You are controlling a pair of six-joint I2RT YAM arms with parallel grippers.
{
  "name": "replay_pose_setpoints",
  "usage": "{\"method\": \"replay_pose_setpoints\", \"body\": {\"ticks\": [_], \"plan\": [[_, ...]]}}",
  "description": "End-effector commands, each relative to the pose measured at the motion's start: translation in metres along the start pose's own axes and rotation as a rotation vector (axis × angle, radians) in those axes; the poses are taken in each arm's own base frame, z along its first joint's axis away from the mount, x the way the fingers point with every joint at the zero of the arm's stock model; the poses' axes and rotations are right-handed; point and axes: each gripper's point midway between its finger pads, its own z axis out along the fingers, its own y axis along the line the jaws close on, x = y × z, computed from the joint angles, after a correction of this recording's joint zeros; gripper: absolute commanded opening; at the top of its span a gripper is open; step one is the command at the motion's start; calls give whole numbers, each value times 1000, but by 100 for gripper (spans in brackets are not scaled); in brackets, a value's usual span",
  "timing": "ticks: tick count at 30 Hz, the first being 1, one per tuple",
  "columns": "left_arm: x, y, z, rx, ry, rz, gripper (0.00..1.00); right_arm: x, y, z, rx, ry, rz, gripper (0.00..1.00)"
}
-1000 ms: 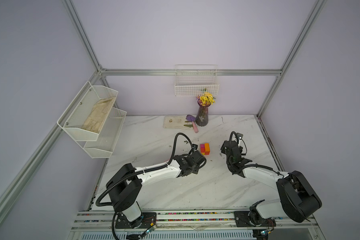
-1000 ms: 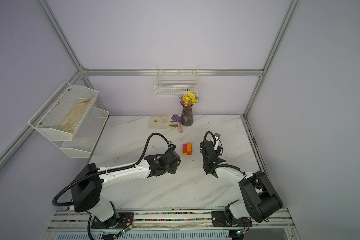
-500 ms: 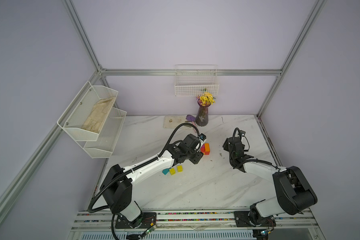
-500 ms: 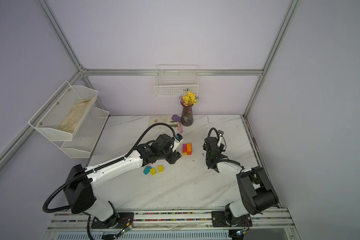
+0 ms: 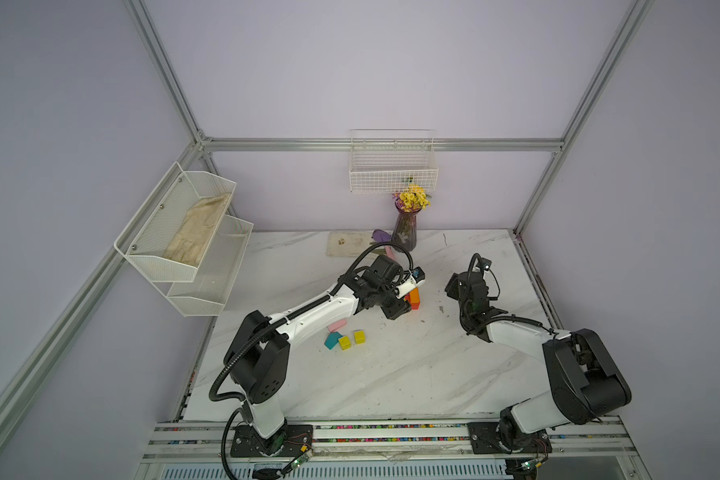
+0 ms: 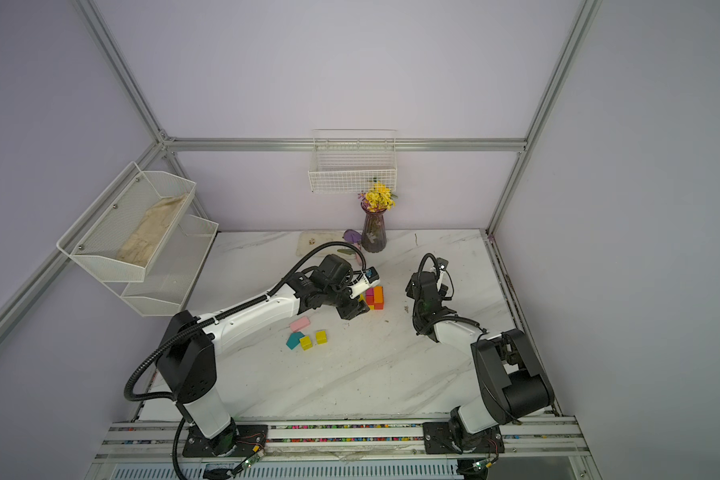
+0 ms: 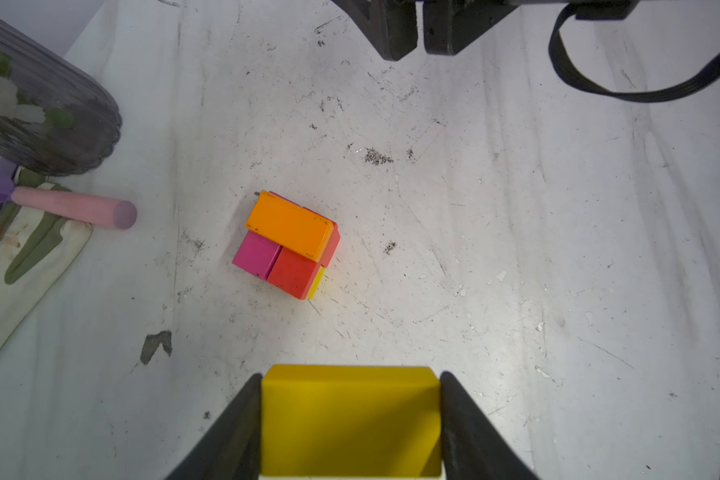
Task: Build the wood block tower
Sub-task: 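Lift the long yellow block with the left gripper and carry it toward the stack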
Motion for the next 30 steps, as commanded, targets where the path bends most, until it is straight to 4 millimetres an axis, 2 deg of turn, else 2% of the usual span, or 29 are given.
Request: {"method": "replay_pose_setpoints", "body": {"ticks": [1, 9, 11, 17, 20, 24, 27, 30], "plan": [[-37, 15, -10, 29, -65, 73, 31, -8, 3, -2, -23, -27, 25, 70], [-33, 21, 21, 115, 30, 89, 29, -7, 4, -2, -30, -23, 24, 70], [-30, 23, 25, 119, 44, 113, 25, -7, 4, -2, -30, -22, 24, 70], [-32, 21, 22, 151, 16, 191, 23, -7, 3, -2, -29, -21, 21, 70], [-42, 22, 16, 142, -17, 264, 3, -7, 3, -1, -27, -22, 21, 70], [-50, 20, 7, 126, -85, 352, 1, -8, 4, -2, -28, -23, 22, 70], [-51, 35, 6, 20, -106, 370, 0, -7, 3, -2, -29, -22, 23, 70], [-51, 39, 6, -1, -111, 395, 0, -8, 3, -4, -29, -24, 25, 70]]}}
